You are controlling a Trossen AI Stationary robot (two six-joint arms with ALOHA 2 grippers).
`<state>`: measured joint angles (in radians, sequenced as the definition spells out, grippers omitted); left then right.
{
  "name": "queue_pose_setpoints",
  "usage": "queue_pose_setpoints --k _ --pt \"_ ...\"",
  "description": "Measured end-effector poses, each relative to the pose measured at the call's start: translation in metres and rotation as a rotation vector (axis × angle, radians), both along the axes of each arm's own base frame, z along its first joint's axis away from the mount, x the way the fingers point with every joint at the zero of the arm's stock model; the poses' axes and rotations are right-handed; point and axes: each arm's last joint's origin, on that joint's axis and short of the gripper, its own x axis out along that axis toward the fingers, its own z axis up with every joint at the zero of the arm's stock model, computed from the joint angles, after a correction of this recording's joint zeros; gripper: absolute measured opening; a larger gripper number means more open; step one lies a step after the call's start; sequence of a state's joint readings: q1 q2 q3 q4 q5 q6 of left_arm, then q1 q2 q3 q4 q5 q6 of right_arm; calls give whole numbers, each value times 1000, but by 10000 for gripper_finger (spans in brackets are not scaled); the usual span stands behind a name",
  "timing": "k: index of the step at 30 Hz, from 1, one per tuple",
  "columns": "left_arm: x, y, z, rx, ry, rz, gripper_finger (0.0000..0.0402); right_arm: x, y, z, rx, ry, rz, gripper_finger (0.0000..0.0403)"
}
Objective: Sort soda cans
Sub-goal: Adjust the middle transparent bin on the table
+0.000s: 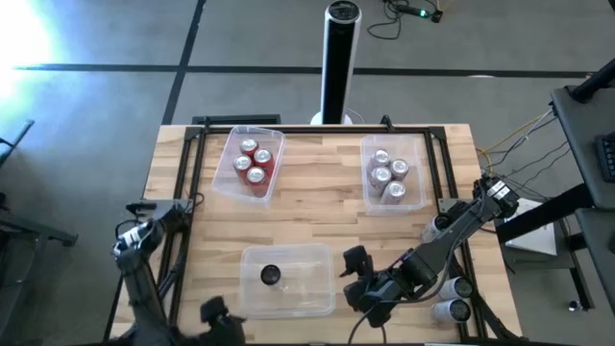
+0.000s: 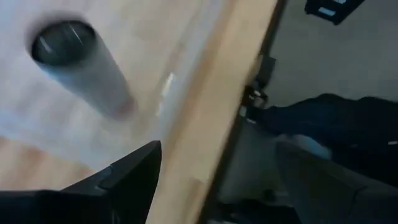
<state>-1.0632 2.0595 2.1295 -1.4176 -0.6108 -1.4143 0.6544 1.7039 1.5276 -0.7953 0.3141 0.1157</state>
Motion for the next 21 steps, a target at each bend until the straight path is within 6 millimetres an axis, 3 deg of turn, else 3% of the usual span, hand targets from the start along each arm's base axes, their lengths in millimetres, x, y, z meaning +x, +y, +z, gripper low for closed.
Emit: queue_pose_setpoints --k 6,12,16,21 --pt "-25 -34 -35 -90 6 120 297 -3 0 1 82 31 -147 293" --pt "-21 -54 -94 1 7 224 297 -14 11 9 149 29 -192 280" --pt "-11 -54 -131 84 28 313 297 -29 19 7 133 78 -199 275" --pt "-2 -46 -150 161 25 413 297 -42 30 4 155 107 -222 277"
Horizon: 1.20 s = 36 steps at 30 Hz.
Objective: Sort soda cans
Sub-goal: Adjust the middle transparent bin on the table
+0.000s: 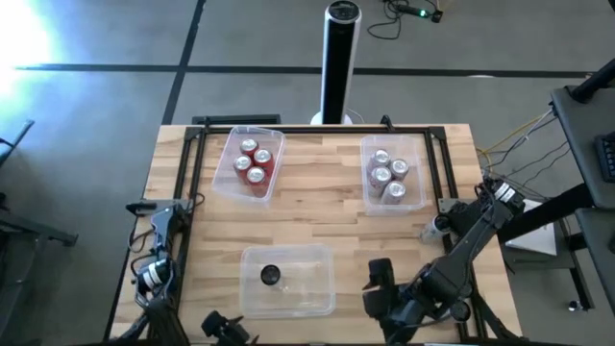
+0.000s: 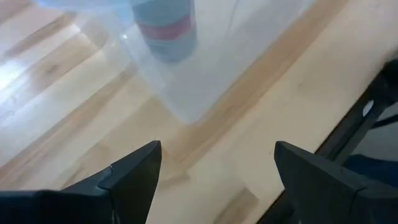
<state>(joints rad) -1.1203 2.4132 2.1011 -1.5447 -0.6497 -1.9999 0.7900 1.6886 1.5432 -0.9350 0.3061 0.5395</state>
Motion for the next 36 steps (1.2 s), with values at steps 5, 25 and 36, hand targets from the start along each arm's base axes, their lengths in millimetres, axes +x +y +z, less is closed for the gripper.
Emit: queue_pose_setpoints --k 5,25,36 --pt "14 10 -5 16 22 38 297 -9 9 0 30 3 -22 285" --pt "55 72 -17 147 155 143 263 -11 30 -21 -16 -20 42 292" --pt "73 121 -25 286 251 137 262 -3 30 -23 -237 -139 225 305"
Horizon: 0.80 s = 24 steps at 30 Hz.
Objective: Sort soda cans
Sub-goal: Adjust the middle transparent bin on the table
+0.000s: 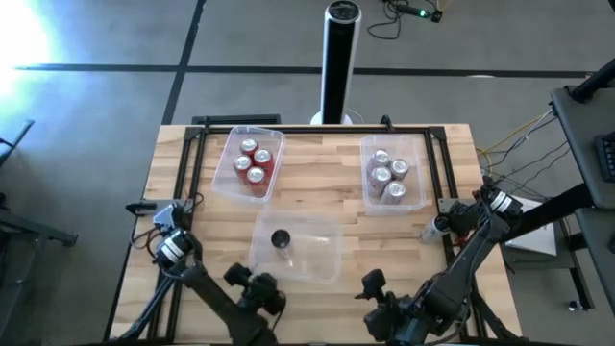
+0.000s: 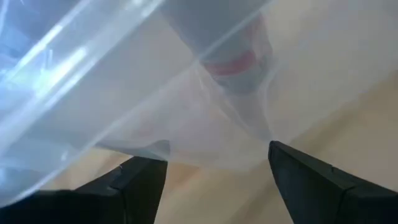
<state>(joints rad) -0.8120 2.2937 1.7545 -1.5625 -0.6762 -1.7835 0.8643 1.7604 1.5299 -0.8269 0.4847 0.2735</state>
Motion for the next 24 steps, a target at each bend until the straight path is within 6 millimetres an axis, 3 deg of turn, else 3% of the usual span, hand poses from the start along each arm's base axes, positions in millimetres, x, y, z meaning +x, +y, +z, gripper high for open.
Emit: queue_pose_setpoints --k 8,14,24 --pt "24 32 -4 73 49 -23 262 16 -17 4 -93 -14 60 291" --pt "43 52 -5 96 82 -46 262 25 -40 2 -151 59 11 287" --pt "77 76 6 -9 122 -186 262 6 -60 12 -123 180 -187 334"
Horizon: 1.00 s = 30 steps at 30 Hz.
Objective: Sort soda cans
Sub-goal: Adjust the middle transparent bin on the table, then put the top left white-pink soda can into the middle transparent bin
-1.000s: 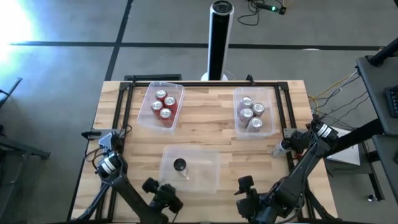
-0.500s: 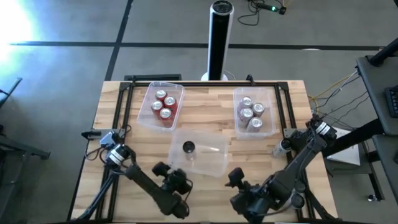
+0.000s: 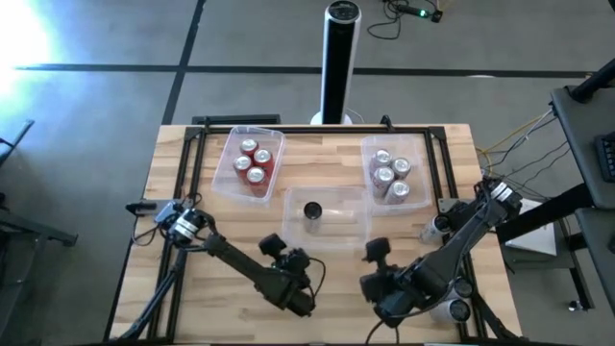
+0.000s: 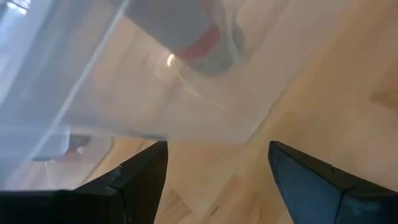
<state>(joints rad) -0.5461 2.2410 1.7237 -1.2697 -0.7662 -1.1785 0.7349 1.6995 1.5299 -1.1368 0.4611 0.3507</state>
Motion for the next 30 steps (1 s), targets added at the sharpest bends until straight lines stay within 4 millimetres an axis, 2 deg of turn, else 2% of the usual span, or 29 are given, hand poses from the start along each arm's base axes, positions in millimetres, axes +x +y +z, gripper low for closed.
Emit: queue_pose_setpoints --k 3,7,11,14,19,22,25,30 --pt "1 -2 3 -35 38 -31 262 -12 -7 10 24 4 -129 351" --pt "-2 -18 11 -126 81 -87 262 -33 -21 28 90 12 -331 366" --pt "-9 -45 23 -258 144 -191 262 -57 -34 47 182 36 -539 368" --pt "-17 -75 32 -315 120 -339 262 -75 -45 57 203 52 -670 368" --pt "-18 -135 45 -388 -107 -746 262 -96 -62 63 247 61 -664 368" --pt "-15 -159 56 -388 -284 -918 262 -108 -75 60 234 52 -650 368" --pt "-11 -164 54 -380 -373 -977 262 -124 -90 52 204 60 -613 368" --pt "-8 -159 30 -344 -483 -948 262 -148 -110 37 203 125 -584 368"
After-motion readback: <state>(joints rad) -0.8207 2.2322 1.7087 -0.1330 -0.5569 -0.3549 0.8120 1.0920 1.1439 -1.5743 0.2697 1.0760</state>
